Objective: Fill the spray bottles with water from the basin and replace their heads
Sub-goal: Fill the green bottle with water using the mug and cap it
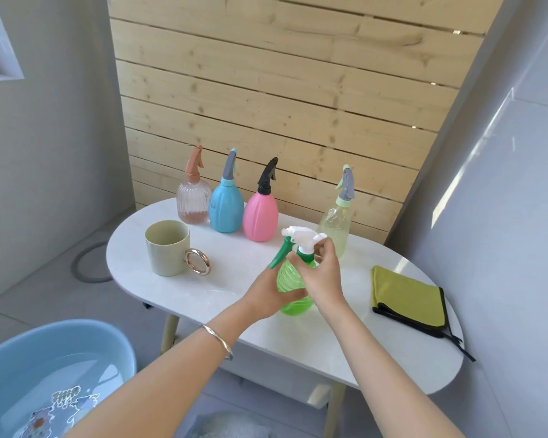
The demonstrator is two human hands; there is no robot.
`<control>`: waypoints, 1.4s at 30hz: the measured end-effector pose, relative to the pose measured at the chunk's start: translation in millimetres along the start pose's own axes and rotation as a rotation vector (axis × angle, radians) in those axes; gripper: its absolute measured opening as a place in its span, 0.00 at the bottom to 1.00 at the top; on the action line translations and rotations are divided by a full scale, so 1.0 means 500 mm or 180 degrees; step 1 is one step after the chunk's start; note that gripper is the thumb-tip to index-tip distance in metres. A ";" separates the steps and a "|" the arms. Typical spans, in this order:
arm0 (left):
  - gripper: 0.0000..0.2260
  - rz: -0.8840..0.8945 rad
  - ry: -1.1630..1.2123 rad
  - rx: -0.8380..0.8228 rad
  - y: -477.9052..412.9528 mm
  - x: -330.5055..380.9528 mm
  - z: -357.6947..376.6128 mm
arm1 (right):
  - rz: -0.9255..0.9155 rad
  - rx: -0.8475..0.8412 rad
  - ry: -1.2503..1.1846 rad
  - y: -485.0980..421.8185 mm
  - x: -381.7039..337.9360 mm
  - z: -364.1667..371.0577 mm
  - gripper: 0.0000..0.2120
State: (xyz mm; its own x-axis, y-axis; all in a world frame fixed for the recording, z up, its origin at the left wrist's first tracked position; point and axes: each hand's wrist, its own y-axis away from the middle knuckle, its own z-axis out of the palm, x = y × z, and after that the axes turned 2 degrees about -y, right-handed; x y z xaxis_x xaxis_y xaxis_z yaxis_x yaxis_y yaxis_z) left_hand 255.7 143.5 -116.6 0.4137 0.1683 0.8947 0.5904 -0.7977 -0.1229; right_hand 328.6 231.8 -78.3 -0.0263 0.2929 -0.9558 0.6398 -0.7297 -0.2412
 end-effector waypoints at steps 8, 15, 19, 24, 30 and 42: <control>0.28 -0.0092 0.0158 0.0002 -0.011 -0.029 0.009 | 0.0069 -0.0736 -0.0137 -0.004 0.008 -0.052 0.10; 0.30 -0.0112 0.0280 0.0137 -0.013 -0.041 0.017 | 0.0157 0.0086 -0.0008 0.000 0.016 -0.001 0.16; 0.35 -0.0070 0.0293 0.0113 -0.014 -0.040 0.015 | 0.0346 -0.0871 -0.0299 -0.001 0.009 -0.042 0.13; 0.34 -0.0114 0.0439 0.0073 -0.012 -0.038 0.016 | 0.0209 -0.0220 -0.0284 -0.007 0.017 -0.038 0.09; 0.36 -0.0147 0.0460 0.0008 -0.012 -0.036 0.013 | 0.0313 -0.0824 -0.0354 -0.017 -0.001 -0.043 0.09; 0.33 -0.0090 0.0449 -0.0026 -0.008 -0.033 0.006 | 0.0309 -0.1057 -0.0108 -0.042 0.018 -0.050 0.19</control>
State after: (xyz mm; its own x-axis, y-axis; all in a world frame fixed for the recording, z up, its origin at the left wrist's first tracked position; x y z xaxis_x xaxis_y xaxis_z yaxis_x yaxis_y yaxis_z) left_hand 248.6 145.5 -132.0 0.2950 0.1081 0.9493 0.5946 -0.7986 -0.0938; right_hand 334.2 265.5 -77.7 0.0250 0.2073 -0.9780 0.8554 -0.5107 -0.0864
